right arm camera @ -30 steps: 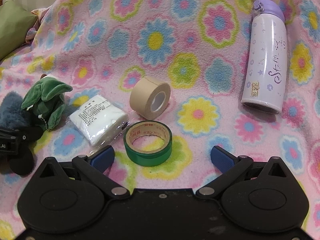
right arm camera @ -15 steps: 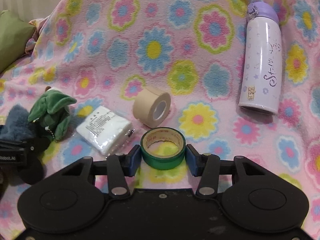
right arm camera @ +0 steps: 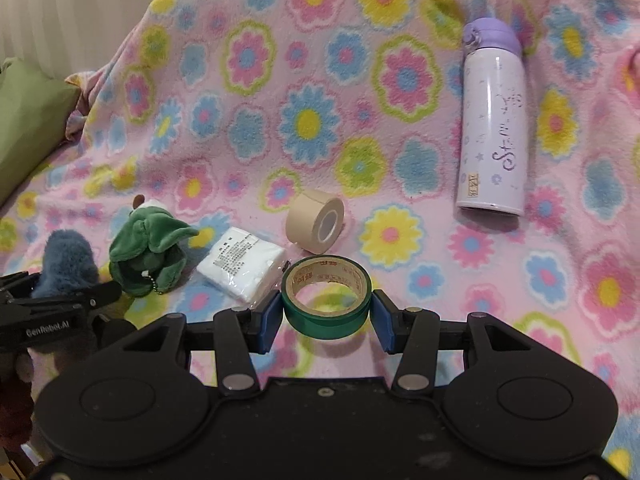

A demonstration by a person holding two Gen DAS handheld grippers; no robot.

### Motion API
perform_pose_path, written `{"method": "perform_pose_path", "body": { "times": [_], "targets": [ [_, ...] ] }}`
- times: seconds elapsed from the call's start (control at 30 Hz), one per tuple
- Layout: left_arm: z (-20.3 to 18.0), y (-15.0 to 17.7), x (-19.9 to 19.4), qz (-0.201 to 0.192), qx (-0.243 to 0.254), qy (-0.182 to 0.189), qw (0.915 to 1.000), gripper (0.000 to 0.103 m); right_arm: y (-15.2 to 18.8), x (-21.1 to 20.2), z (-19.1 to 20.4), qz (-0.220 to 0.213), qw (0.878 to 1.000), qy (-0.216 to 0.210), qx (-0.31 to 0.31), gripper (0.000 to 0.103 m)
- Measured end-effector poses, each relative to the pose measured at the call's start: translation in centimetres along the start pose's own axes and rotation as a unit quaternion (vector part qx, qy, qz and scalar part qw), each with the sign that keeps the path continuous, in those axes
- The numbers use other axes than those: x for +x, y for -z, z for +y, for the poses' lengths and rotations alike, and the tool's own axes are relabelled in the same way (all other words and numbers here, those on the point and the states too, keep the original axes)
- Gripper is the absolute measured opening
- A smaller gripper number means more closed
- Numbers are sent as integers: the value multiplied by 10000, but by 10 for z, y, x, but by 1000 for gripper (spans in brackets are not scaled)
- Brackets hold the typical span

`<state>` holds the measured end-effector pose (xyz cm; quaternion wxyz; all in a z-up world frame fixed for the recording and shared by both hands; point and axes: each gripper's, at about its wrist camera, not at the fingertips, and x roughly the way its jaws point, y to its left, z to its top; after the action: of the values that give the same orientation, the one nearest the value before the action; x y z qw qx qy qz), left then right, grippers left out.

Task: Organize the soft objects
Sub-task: 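Carry the blue plush and green tape over the woven basket with both grippers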

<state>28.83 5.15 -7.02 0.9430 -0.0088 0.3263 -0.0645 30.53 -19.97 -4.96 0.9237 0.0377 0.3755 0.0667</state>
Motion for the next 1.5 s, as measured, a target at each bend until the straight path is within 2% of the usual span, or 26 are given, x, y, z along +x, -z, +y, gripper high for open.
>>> {"method": "perform_pose_path", "body": {
  "times": [0.27, 0.57, 0.87, 1.03, 1.2, 1.5],
  "targets": [
    [5, -23, -34, -18, -113, -339, 9994, 63, 3, -28, -3, -85, 9993, -130, 337, 47],
    [-19, -23, -91, 159, 1, -131, 9998, 64, 13, -92, -5, -392, 9956, -488, 695, 47],
    [-47, -2, -145, 344, 66, 246, 9991, 64, 44, -168, -1, -646, 9911, -840, 801, 47],
    [-61, 16, -173, 405, 161, 426, 9981, 64, 67, -204, 5, -784, 9899, -862, 809, 47],
    [-71, 35, -191, 543, 172, 521, 9970, 64, 90, -227, 13, -743, 9903, -864, 792, 47],
    [-87, 68, -206, 831, 115, 711, 9939, 64, 124, -241, 21, -453, 9917, -844, 854, 47]
  ]
}}
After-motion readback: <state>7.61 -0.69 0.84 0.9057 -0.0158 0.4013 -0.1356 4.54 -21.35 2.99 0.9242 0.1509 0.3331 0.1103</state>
